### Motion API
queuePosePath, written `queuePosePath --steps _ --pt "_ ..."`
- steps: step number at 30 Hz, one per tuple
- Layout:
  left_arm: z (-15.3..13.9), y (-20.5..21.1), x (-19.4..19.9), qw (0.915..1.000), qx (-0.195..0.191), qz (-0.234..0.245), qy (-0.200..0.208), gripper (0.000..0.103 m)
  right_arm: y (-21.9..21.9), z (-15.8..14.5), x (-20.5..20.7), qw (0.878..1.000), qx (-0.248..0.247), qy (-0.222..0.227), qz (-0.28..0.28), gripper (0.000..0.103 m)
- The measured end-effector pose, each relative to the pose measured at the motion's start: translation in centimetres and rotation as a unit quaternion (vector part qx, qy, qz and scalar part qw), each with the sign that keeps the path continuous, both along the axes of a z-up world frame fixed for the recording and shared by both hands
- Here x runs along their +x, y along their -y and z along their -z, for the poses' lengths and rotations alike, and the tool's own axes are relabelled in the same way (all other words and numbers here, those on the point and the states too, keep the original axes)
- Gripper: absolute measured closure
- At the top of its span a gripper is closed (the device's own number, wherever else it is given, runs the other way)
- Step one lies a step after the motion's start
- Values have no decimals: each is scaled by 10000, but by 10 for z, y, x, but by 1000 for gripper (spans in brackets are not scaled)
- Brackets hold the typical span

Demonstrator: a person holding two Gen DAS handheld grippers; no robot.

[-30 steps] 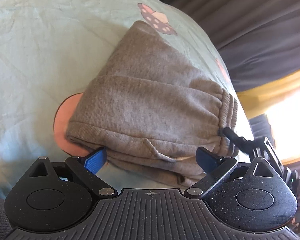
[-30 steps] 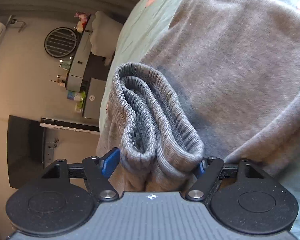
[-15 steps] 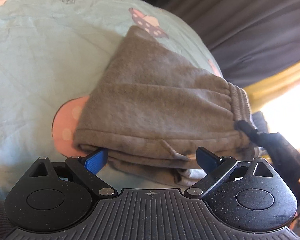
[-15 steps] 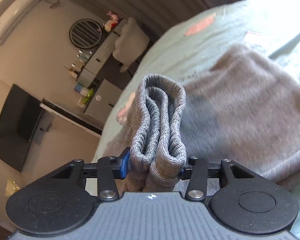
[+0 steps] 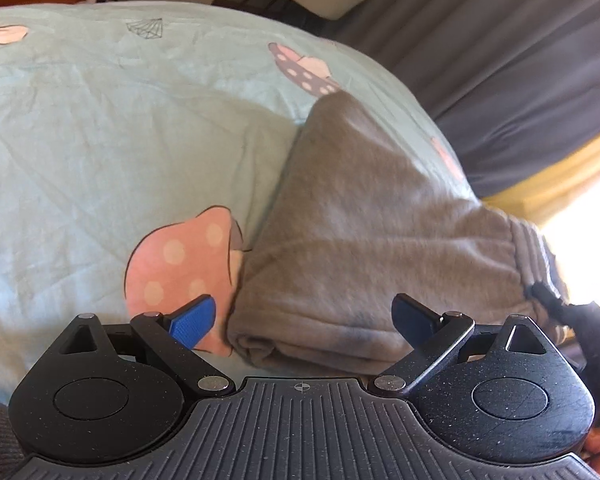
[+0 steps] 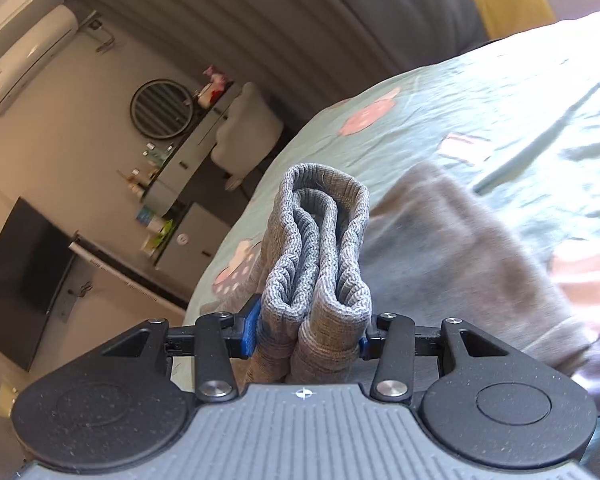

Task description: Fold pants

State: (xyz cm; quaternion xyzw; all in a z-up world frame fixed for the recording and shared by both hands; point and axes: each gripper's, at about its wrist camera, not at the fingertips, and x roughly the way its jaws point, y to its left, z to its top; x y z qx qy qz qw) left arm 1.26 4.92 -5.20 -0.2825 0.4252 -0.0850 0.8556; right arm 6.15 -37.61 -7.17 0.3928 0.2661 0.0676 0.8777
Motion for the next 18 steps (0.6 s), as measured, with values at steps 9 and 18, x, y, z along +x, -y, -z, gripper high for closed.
queuePosePath --steps 9,18 --pt "5 24 1 9902 -772 1162 -93 4 7 9 1 9997 208 -10 -90 58" --pt "-2 53 -4 9915 -468 1168 316 5 -9 -13 2 9972 443 431 -420 59"
